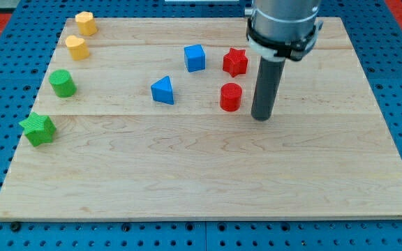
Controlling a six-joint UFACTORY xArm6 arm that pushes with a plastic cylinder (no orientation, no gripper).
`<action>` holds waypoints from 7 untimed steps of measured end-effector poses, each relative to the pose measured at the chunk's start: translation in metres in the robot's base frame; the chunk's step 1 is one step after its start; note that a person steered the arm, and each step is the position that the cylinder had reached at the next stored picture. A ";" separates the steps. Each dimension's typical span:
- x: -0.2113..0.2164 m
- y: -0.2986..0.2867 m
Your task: Slide the red circle close to the red star
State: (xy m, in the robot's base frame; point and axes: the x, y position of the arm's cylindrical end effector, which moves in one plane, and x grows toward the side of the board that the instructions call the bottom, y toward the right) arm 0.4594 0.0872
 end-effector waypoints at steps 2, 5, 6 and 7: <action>-0.053 -0.087; -0.030 0.004; -0.045 -0.002; -0.063 -0.049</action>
State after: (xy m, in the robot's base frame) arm 0.3960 0.0384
